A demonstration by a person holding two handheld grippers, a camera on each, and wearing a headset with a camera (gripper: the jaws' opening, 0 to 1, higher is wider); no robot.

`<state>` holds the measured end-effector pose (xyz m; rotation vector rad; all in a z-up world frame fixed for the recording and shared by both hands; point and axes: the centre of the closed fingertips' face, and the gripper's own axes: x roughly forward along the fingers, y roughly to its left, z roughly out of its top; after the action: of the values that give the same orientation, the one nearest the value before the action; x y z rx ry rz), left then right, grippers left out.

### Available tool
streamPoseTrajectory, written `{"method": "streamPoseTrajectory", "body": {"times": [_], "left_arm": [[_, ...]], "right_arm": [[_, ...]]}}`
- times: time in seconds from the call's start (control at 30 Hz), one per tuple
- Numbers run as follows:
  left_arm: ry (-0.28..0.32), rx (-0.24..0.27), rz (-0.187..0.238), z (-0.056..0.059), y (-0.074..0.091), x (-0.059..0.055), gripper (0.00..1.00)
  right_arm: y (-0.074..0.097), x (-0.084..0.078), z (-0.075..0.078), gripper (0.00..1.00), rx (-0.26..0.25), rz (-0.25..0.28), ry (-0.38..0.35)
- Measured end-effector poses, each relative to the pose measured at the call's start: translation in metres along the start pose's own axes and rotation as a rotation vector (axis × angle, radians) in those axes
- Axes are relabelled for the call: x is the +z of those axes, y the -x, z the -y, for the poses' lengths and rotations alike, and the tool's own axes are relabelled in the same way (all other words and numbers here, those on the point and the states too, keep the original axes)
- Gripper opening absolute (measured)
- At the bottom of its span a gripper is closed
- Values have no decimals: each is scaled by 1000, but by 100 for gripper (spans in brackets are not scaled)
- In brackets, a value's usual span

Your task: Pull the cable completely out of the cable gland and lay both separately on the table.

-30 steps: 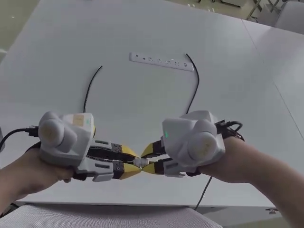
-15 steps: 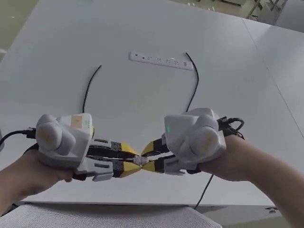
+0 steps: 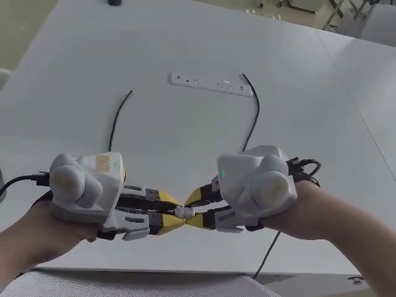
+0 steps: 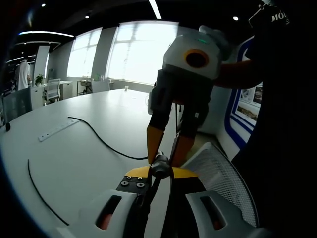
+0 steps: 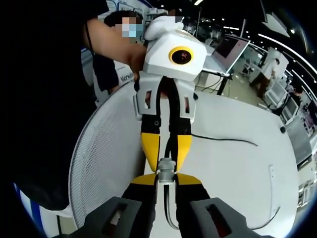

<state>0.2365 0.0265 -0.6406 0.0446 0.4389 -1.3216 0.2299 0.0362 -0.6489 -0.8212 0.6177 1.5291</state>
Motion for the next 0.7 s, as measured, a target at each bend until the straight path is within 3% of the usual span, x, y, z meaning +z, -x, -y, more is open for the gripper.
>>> {"method": "streamPoseTrajectory", "body": {"times": [0.27,0.47,0.57,0.63,0.7], "left_arm": [[-13,25,-11,-3,-2,1,14],[-49,41,-36,-3,-5,2,14],[-70,47,-42,-2,-7,3,15],[-93,53,-47,-3,-9,3,15],[-108,60,-52,-3,-10,4,15]], "right_arm": [[2,-4,4,10,36,26,-39],[9,-13,9,12,97,34,-113],[15,-9,8,15,176,74,-192],[15,-10,10,18,217,74,-205],[14,-11,14,17,223,71,-193]]}}
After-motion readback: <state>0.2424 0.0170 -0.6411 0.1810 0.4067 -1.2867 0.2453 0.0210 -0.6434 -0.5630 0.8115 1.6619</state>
